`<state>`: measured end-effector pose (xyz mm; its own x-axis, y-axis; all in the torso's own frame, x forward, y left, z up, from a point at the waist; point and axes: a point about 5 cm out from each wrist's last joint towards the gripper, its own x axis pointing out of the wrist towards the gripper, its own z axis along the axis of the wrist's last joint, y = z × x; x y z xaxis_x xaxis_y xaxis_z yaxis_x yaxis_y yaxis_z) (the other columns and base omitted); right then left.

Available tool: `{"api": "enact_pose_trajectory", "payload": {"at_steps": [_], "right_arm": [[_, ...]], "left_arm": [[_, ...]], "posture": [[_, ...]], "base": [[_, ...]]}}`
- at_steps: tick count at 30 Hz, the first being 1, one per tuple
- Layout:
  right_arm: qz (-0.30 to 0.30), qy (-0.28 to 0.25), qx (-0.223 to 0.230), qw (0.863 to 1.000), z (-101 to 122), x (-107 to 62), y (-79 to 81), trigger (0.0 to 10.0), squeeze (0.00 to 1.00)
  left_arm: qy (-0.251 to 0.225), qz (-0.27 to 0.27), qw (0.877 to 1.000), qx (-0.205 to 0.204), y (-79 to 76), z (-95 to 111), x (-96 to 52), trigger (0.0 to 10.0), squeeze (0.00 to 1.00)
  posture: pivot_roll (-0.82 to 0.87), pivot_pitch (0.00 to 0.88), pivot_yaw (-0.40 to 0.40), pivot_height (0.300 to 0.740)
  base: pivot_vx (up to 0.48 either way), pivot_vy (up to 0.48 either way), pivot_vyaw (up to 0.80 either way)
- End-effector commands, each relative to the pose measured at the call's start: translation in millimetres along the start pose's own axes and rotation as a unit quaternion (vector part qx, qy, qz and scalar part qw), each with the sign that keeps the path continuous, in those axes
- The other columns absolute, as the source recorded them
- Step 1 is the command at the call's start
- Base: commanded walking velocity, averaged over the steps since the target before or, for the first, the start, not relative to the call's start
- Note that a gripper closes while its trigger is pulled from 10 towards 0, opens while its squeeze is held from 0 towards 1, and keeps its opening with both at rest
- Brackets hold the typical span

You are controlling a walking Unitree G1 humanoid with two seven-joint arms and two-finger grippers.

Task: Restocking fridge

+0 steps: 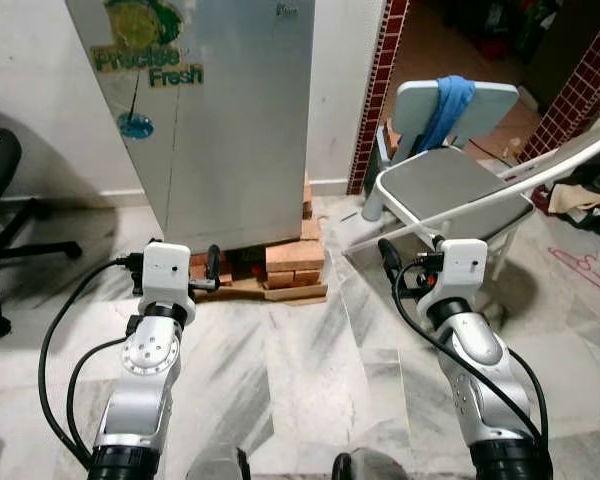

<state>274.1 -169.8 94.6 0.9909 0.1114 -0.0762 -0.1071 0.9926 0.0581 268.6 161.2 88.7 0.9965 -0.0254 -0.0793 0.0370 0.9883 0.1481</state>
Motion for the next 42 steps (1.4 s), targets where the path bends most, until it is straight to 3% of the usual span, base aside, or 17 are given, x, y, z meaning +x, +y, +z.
{"api": "enact_pose_trajectory", "payload": {"at_steps": [1, 3, 6, 10, 16, 17, 23, 24, 25, 27, 32, 35, 42], "right_arm": [[0.000, -0.004, -0.003, 1.000, 3.2, 0.0, -0.2, 10.0, 0.00], [0.005, -0.006, -0.012, 1.000, 4.0, 0.2, 0.3, 10.0, 0.00], [-0.013, -0.033, -0.039, 0.999, 8.8, -1.0, -1.5, 10.0, 0.00], [-0.026, -0.054, -0.035, 0.998, 10.9, -3.2, -3.7, 10.0, 0.00], [-0.025, -0.044, 0.001, 0.999, 9.1, -3.6, -6.0, 10.0, 0.00], [-0.025, -0.046, -0.013, 0.999, 9.0, -3.5, -6.0, 10.0, 0.00], [-0.045, -0.042, -0.068, 0.996, 5.8, -1.4, -5.3, 10.0, 0.00], [-0.025, -0.045, -0.059, 0.997, 6.0, -1.6, -1.6, 10.0, 0.00], [0.020, -0.045, -0.021, 0.999, 6.5, -2.5, 6.8, 10.0, 0.00], [0.027, -0.036, -0.004, 0.999, 6.3, -3.2, 10.4, 10.0, 0.00], [-0.005, -0.044, -0.053, 0.998, 5.4, -1.6, 7.2, 10.0, 0.00], [0.007, -0.044, -0.010, 0.999, 6.1, -0.6, 5.3, 10.0, 0.00], [0.015, -0.042, -0.010, 0.999, 8.8, 4.9, 9.5, 10.0, 0.00]], "left_arm": [[-0.022, -0.018, 0.999, 0.021, -0.3, 7.4, 1.0, 10.0, 0.00], [-0.050, -0.031, 0.996, 0.064, -2.0, 12.1, -0.4, 10.0, 0.00], [-0.076, -0.031, 0.993, 0.081, -0.6, 13.2, -3.2, 10.0, 0.00], [-0.076, -0.021, 0.994, 0.070, 3.1, 11.0, -4.5, 10.0, 0.00], [-0.062, -0.002, 0.998, 0.008, 7.3, 11.9, 0.5, 10.0, 0.00], [-0.062, -0.006, 0.998, 0.004, 6.8, 12.2, 1.4, 10.0, 0.00], [-0.056, -0.021, 0.998, -0.011, 4.4, 10.3, 1.5, 10.0, 0.00], [-0.056, -0.022, 0.998, -0.010, 4.6, 10.0, 1.3, 10.0, 0.00], [-0.055, -0.024, 0.998, -0.010, 4.5, 9.6, 1.3, 10.0, 0.00], [-0.055, -0.024, 0.998, -0.010, 4.3, 9.7, 1.6, 10.0, 0.00], [-0.052, -0.029, 0.998, -0.022, 2.6, 9.6, 2.6, 10.0, 0.00], [-0.052, -0.039, 0.998, -0.025, 0.7, 10.5, 2.1, 10.0, 0.00], [-0.053, -0.032, 0.998, -0.025, 5.0, 11.4, 3.4, 10.0, 0.00]], "posture": [[0.01, 0.091, 0.014, 0.740], [0.01, 0.091, 0.013, 0.740], [0.01, 0.090, 0.012, 0.740], [0.01, 0.090, 0.013, 0.740], [0.01, 0.091, 0.016, 0.740], [0.01, 0.092, 0.015, 0.740], [0.01, 0.087, 0.014, 0.740], [0.01, 0.087, 0.014, 0.740], [0.01, 0.086, 0.013, 0.740], [0.01, 0.085, 0.013, 0.740], [0.01, 0.077, 0.008, 0.740], [0.02, 0.078, -0.004, 0.740], [0.02, 0.092, -0.003, 0.740]], "base": [[0.000, 0.480, 0.00], [0.000, 0.480, 0.00], [0.000, 0.480, 0.00], [0.000, 0.480, 0.00], [0.000, 0.480, 0.00], [0.000, 0.480, 0.00], [0.000, 0.480, 0.00], [0.000, 0.480, 0.00], [0.000, 0.480, 0.00], [0.000, 0.480, 0.00], [0.000, 0.476, 0.00], [0.000, 0.474, 0.00], [0.000, 0.469, -0.34]]}}
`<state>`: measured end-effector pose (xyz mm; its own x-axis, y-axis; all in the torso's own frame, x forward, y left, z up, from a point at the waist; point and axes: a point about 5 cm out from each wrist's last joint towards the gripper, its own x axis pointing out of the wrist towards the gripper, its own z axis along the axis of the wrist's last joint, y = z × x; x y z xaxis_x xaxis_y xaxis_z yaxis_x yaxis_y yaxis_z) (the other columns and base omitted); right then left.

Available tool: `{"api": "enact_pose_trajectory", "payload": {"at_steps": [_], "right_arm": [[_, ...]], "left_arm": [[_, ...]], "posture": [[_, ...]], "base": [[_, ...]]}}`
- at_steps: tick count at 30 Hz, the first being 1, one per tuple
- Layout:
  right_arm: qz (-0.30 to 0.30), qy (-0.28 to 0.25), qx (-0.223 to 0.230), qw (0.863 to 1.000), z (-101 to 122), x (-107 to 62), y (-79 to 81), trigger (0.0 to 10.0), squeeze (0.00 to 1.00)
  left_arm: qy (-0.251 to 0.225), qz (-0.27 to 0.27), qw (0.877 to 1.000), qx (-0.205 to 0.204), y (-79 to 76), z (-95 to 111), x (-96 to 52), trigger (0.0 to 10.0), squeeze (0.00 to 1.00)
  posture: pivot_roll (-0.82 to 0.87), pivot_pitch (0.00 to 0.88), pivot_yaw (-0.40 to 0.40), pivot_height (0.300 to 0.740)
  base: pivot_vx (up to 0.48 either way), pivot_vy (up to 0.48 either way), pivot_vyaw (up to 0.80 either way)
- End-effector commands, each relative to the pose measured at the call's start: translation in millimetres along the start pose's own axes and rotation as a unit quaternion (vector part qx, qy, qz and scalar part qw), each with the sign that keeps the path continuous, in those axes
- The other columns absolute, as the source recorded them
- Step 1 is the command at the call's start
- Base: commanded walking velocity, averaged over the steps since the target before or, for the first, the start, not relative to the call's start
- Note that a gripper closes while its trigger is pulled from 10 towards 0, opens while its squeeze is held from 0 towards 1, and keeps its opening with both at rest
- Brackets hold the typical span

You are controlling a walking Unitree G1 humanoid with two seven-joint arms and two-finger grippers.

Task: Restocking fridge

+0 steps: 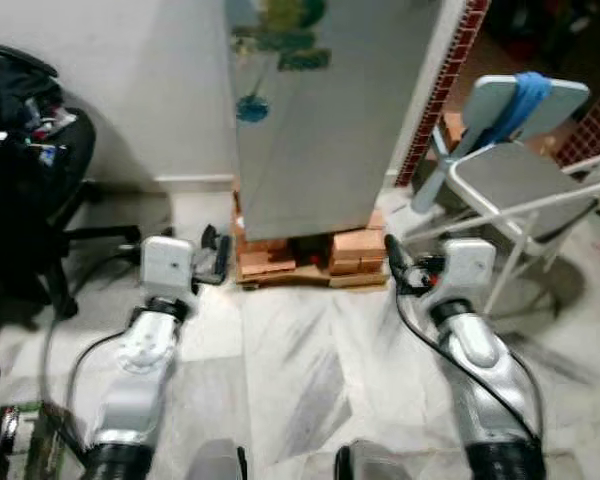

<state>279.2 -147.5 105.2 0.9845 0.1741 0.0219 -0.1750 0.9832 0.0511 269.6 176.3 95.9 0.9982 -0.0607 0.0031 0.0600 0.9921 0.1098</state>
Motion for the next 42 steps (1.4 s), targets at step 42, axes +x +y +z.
{"api": "enact_pose_trajectory", "payload": {"at_steps": [42], "right_arm": [[-0.010, -0.022, -0.033, 0.999, 8.1, 2.4, -8.5, 10.0, 0.00]], "left_arm": [[-0.012, -0.036, 0.999, -0.018, -21.8, 6.3, 7.7, 10.0, 0.00]], "posture": [[0.02, 0.085, -0.003, 0.740]], "base": [[0.258, 0.364, -0.45]]}}
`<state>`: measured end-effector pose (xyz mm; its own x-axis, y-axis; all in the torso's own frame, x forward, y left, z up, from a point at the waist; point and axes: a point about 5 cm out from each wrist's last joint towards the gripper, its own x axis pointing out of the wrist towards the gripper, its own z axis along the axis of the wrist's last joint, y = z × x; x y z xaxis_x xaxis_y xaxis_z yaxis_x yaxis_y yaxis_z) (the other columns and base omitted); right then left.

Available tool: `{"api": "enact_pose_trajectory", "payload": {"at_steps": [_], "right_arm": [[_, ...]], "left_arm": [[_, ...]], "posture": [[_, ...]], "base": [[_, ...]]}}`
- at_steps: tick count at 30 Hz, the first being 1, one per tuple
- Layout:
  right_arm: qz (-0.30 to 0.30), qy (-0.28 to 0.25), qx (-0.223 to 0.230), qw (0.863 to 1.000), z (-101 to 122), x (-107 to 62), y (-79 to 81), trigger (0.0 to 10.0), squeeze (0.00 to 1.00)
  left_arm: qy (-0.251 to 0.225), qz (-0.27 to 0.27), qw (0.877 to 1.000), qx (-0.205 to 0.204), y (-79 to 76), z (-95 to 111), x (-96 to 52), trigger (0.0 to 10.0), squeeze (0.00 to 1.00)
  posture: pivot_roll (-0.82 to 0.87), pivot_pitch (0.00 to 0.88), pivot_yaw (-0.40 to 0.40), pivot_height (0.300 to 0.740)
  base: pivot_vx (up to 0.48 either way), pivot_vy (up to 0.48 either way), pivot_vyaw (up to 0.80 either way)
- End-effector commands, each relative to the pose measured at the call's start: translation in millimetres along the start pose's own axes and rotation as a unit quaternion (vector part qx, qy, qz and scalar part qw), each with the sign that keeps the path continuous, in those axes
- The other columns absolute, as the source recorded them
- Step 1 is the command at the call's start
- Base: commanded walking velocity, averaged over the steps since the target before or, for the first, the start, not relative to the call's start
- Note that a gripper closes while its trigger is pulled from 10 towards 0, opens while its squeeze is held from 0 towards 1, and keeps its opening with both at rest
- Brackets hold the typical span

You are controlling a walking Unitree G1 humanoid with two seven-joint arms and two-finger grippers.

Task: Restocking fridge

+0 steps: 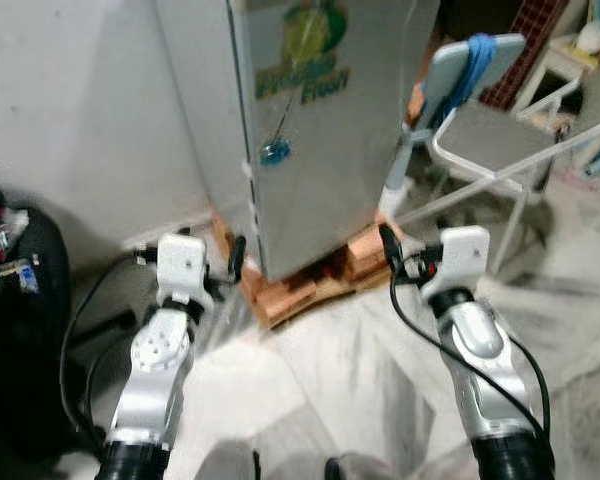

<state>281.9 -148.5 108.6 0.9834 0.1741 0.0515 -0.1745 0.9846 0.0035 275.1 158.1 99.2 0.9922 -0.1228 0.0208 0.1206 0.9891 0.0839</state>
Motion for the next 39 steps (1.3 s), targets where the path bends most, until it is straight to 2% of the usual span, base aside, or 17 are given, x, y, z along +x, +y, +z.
{"api": "enact_pose_trajectory", "payload": {"at_steps": [1, 5, 15, 35, 39], "right_arm": [[-0.011, -0.007, -0.009, 1.000, 4.3, 0.3, -7.8, 10.0, 0.00], [-0.010, -0.006, -0.010, 1.000, 4.0, 0.8, -8.5, 10.0, 0.00], [-0.007, -0.002, -0.013, 1.000, 2.9, 2.2, -7.5, 10.0, 0.00], [-0.009, 0.001, -0.010, 1.000, 1.0, 1.0, -7.1, 10.0, 0.00], [-0.012, 0.004, -0.011, 1.000, 0.4, 1.0, -7.6, 10.0, 0.00]], "left_arm": [[-0.001, -0.005, 1.000, -0.005, -4.8, 1.1, 1.4, 10.0, 0.00], [0.000, -0.006, 1.000, -0.006, -5.8, 0.7, 1.3, 10.0, 0.00], [-0.005, -0.008, 1.000, -0.004, -7.0, 1.6, 1.4, 10.0, 0.00], [-0.011, -0.002, 1.000, -0.009, -6.8, 6.4, 0.4, 10.0, 0.00], [-0.016, -0.010, 1.000, 0.000, -7.8, 7.4, -0.3, 10.0, 0.00]], "posture": [[0.02, 0.085, -0.003, 0.740], [0.03, 0.081, -0.008, 0.740], [0.03, 0.079, -0.013, 0.740], [0.03, 0.092, -0.015, 0.740], [0.03, 0.092, -0.014, 0.740]], "base": [[0.349, 0.330, 0.00], [0.335, 0.343, 0.00], [0.165, 0.401, -0.62], [0.000, 0.000, -0.80], [0.000, 0.376, -0.72]]}}
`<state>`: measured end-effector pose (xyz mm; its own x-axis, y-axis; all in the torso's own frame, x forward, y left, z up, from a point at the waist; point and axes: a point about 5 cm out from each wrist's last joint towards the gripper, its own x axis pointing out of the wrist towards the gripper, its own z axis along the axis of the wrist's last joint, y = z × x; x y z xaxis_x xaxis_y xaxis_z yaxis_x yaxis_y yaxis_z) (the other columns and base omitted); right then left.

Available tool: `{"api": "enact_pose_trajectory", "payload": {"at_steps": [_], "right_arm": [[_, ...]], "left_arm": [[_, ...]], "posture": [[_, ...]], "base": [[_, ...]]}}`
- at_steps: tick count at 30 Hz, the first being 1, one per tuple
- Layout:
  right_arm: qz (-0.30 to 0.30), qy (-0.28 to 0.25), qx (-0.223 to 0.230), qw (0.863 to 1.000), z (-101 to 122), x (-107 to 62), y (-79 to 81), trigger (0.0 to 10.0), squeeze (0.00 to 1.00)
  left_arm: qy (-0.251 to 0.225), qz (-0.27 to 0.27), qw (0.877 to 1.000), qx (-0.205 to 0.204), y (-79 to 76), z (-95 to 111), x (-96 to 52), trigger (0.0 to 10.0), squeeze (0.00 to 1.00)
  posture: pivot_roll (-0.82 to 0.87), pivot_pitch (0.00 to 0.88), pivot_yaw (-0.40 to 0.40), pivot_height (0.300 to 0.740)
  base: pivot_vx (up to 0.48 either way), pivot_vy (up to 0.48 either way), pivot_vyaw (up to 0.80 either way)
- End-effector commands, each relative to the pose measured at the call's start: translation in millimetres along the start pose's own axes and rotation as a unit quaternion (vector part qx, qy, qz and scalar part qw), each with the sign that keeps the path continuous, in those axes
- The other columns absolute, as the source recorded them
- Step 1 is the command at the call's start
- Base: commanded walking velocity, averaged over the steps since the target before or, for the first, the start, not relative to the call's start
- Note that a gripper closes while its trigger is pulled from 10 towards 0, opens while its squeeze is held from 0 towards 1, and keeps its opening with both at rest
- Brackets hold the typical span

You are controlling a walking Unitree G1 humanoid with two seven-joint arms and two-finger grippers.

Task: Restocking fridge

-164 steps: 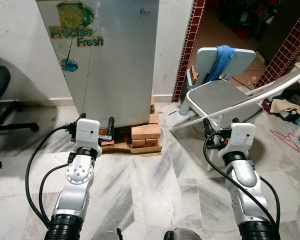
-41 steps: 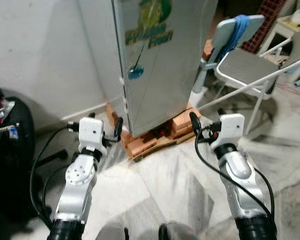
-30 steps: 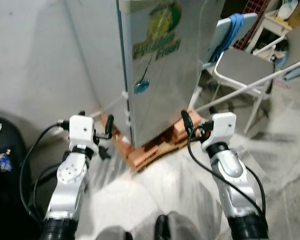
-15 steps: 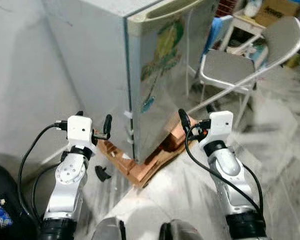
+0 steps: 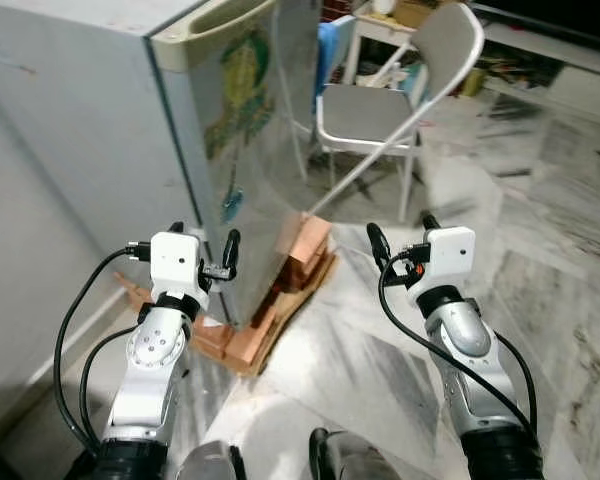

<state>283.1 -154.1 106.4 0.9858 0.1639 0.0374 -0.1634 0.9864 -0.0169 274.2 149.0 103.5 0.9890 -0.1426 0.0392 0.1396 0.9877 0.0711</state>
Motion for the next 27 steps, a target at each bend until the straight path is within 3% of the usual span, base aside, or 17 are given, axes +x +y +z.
{"api": "enact_pose_trajectory", "payload": {"at_steps": [1, 11, 27], "right_arm": [[-0.007, -0.003, 0.000, 1.000, 2.5, 0.9, -1.8, 10.0, 0.00], [-0.012, 0.001, 0.000, 1.000, 1.1, 1.0, -2.7, 10.0, 0.00], [-0.012, 0.006, 0.001, 1.000, 0.0, 1.9, -1.8, 10.0, 0.00]], "left_arm": [[-0.006, -0.001, 1.000, 0.007, 0.9, 2.5, -0.7, 10.0, 0.00], [-0.009, -0.003, 1.000, 0.008, 0.1, 3.7, 0.0, 10.0, 0.00], [-0.008, -0.003, 1.000, 0.014, -1.1, 1.9, 1.5, 10.0, 0.00]], "posture": [[0.03, 0.092, -0.014, 0.740], [0.03, 0.090, -0.014, 0.740], [0.03, 0.087, -0.015, 0.740]], "base": [[0.000, 0.476, -0.43], [0.000, 0.095, 0.00], [0.000, 0.000, -0.76]]}}
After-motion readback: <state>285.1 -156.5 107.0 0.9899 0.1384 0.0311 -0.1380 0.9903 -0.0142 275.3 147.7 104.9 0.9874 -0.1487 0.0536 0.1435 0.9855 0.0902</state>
